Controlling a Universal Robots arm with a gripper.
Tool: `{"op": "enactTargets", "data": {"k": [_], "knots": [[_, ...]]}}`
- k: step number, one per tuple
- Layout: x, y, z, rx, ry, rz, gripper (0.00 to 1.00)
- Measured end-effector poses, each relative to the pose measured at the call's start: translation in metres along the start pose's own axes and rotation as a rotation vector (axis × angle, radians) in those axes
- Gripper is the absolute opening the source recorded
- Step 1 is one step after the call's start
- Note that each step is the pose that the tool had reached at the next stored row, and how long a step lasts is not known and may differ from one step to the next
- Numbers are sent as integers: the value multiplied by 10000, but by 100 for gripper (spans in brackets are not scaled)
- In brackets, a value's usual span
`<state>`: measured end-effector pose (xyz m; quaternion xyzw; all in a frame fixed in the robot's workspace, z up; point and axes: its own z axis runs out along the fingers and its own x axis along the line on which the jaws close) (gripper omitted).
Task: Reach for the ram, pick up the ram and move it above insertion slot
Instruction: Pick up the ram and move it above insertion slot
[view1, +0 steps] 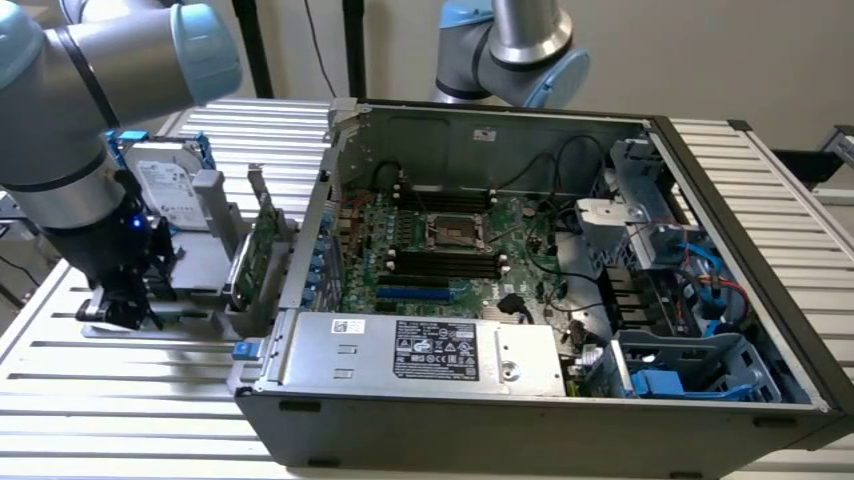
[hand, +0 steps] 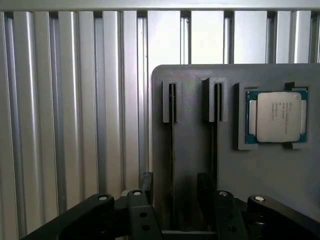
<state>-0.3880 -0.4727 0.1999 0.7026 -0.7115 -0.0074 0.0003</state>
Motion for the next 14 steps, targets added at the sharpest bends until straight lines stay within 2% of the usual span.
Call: {"op": "enactTargets", "data": {"k": [2,4,5,6,12,14], "knots": [[0,0,8,-1,-16,-11,46],[0,-1,10,-1,-26,-13,33],[0,-1,11,0,-30,-14,33],[0,-1,12,1,-34,-14,27],[1,-1,11,0,-33,-14,25],[1,-1,11,-1,-34,-14,13]]}}
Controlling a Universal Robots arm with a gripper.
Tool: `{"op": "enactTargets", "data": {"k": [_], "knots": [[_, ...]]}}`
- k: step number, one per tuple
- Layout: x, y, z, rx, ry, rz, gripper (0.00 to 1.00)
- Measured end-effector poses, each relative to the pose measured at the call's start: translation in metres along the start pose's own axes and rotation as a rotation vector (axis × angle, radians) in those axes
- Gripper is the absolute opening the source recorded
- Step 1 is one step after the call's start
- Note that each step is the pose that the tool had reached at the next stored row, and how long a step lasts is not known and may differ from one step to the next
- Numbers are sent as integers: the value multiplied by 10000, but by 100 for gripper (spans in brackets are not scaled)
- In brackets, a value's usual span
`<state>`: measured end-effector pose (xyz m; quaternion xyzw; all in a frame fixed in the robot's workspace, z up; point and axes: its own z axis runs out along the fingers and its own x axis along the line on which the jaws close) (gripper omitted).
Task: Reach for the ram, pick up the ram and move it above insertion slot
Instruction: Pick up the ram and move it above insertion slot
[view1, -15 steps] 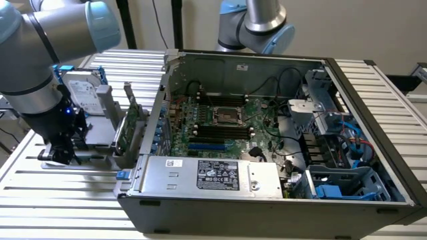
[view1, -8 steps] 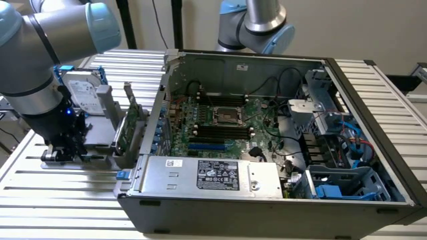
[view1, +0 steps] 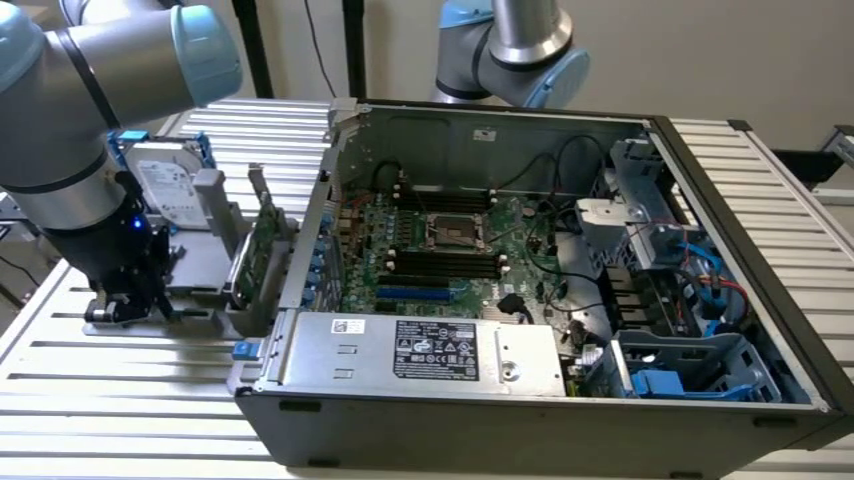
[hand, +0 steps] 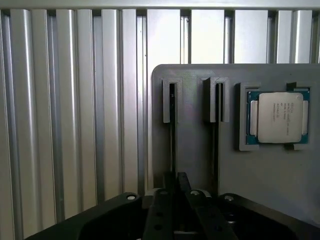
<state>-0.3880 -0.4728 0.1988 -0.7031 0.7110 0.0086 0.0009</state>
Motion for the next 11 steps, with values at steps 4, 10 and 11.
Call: {"op": "enactTargets", "data": {"k": [4,10,11], "knots": [[0,0,0,1,0,1,13],[-1,0,-6,2,-2,1,13],[0,0,-12,1,-1,1,13]]}}
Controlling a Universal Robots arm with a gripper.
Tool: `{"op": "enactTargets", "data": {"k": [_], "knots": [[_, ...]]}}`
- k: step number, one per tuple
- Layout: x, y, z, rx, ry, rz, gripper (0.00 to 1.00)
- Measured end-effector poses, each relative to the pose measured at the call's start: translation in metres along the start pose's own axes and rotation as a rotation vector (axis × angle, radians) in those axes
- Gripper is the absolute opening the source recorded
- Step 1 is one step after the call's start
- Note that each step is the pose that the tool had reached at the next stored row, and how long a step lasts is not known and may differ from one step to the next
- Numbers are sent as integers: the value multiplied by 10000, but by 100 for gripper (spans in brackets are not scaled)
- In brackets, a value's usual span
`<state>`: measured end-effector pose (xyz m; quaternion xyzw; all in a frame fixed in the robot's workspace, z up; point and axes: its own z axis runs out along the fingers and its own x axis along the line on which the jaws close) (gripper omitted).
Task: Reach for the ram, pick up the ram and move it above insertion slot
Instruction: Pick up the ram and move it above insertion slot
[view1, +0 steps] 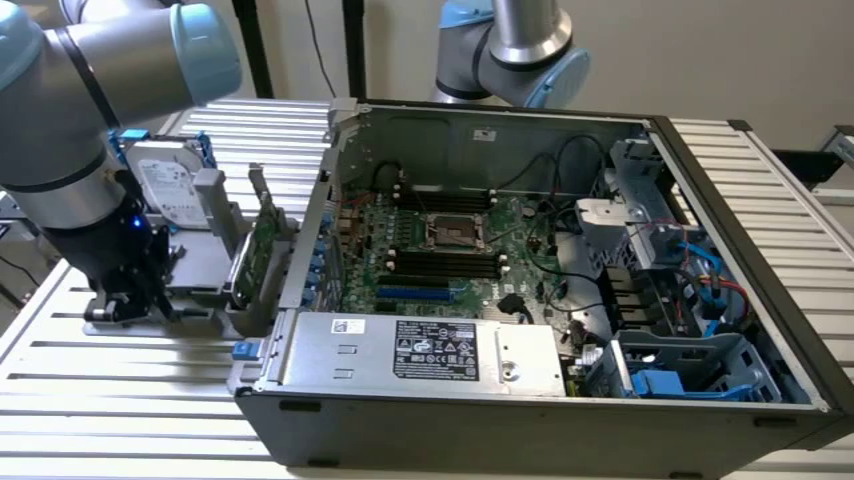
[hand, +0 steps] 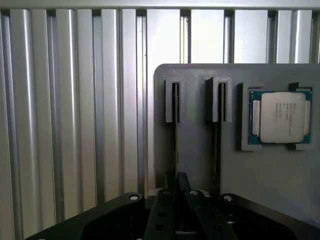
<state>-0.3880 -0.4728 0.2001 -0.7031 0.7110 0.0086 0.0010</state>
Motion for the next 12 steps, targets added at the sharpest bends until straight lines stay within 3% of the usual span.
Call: {"op": "enactTargets", "data": {"k": [5,12], "knots": [[-1,1,-72,0,0,0,13],[-5,4,-376,-2,1,0,13]]}}
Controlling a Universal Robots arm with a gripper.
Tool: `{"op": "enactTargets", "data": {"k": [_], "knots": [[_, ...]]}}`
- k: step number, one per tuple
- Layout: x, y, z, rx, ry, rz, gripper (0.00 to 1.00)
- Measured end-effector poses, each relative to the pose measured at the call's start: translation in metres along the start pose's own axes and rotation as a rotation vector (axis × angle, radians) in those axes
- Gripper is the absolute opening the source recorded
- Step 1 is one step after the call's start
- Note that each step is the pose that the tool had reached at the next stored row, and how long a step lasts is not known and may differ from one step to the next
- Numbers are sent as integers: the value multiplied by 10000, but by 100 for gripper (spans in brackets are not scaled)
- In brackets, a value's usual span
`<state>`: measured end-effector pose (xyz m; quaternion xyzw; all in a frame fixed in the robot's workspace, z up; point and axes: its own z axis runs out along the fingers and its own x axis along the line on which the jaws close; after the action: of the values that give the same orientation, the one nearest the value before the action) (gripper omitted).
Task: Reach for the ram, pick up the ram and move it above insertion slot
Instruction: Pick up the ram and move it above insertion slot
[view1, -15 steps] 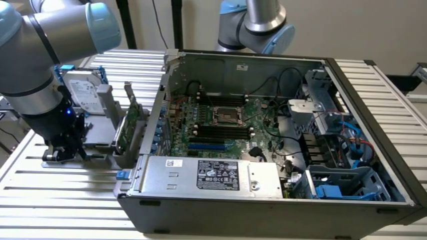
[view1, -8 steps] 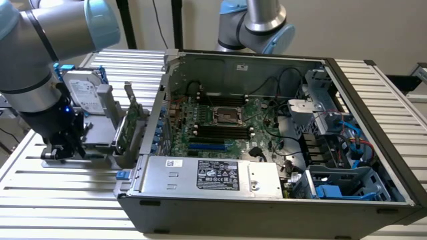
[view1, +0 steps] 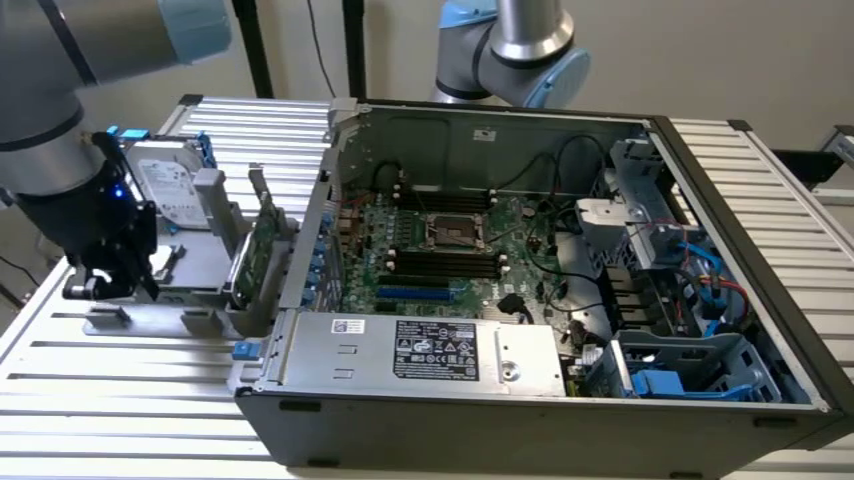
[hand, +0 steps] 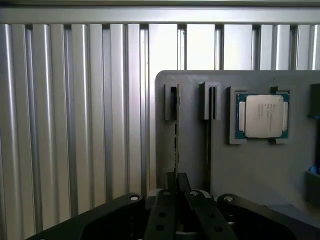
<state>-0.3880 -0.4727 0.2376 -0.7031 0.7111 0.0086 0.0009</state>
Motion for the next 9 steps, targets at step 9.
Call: {"op": "enactTargets", "data": {"k": [9], "knots": [[-5,-1,-409,1,0,-9,13]]}}
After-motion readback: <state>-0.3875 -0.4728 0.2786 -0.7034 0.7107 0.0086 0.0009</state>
